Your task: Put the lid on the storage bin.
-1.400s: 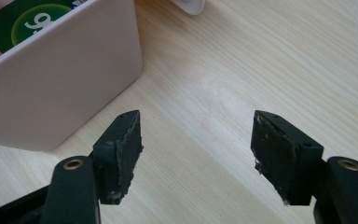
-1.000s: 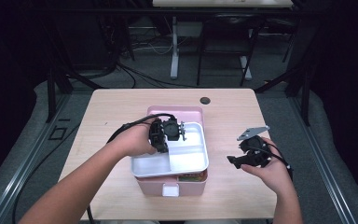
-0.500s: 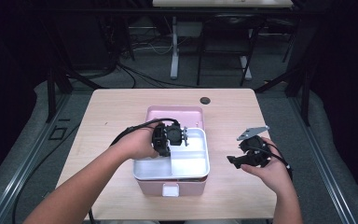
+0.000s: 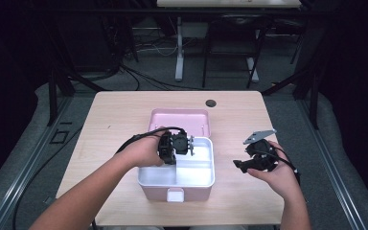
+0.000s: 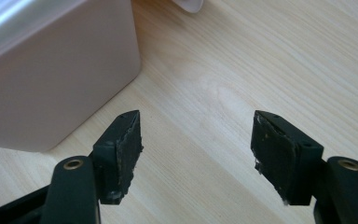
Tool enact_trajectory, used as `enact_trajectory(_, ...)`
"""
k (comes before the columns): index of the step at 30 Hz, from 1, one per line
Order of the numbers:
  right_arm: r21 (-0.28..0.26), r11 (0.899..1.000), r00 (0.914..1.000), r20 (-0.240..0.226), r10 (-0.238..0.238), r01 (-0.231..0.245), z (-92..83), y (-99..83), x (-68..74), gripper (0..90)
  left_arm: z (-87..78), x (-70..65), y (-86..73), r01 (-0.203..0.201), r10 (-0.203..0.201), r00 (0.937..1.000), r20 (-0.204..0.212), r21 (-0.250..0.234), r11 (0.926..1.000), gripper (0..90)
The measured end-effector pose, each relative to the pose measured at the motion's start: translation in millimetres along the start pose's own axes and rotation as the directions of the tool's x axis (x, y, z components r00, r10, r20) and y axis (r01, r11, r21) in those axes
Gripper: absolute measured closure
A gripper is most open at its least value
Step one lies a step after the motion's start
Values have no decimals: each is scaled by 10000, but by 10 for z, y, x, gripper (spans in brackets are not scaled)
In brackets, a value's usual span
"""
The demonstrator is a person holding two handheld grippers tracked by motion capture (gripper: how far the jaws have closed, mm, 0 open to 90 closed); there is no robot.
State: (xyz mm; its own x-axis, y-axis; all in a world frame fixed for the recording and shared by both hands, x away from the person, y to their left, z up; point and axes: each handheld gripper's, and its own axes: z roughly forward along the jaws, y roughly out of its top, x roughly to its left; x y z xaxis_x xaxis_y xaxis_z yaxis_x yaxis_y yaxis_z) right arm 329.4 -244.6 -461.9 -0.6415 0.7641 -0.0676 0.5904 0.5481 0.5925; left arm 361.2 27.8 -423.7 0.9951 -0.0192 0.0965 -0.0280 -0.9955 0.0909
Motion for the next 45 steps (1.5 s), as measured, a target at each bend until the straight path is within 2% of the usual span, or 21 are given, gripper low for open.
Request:
enact_trajectory(9, 108, 9999, 10000, -7, 40, -40, 8, 0, -7, 333, 103, 2, -31, 214, -212, 9997, 94, -225, 9995, 886)
enact_trajectory(19, 31, 10000, 10000, 29, 61, -62, 80, 11, 12, 333, 158, -5, 8, 299, -300, 9995, 38, 136, 9995, 871)
enact_trajectory(27, -44, 9997, 9997, 82, 242, -242, 126, 34, 20, 332, 167, -1, 39, 612, -616, 9980, 124, 302, 9977, 863)
enact_trajectory(30, -41, 9996, 9996, 51, 265, -264, 139, 43, 20, 328, 168, 8, 40, 611, -616, 9980, 163, 307, 9977, 864)
enact_trajectory(36, -356, 9989, 9994, 168, 306, -300, 151, 112, 35, 328, 169, 6, 45, 602, -608, 9980, 151, 338, 9976, 863)
enact_trajectory(37, -756, 9967, 9990, 334, 311, -285, 156, 140, 36, 328, 169, 7, 47, 600, -605, 9981, 152, 343, 9976, 863)
enact_trajectory(38, -756, 9967, 9990, 334, 311, -285, 156, 140, 36, 328, 169, 7, 47, 600, -605, 9981, 152, 343, 9976, 863)
enact_trajectory(42, -1124, 9906, 9964, 241, 807, -775, 188, 219, -7, 328, 169, 13, 48, 599, -607, 9979, 211, 354, 9976, 863)
enact_trajectory(43, -1123, 9884, 9940, 277, 1061, -1024, 181, 272, -40, 329, 169, 13, 48, 595, -603, 9980, 214, 360, 9976, 863)
enact_trajectory(45, -1095, 9878, 9922, 446, 1163, -1108, 178, 298, -46, 329, 169, 13, 48, 591, -599, 9980, 217, 354, 9976, 863)
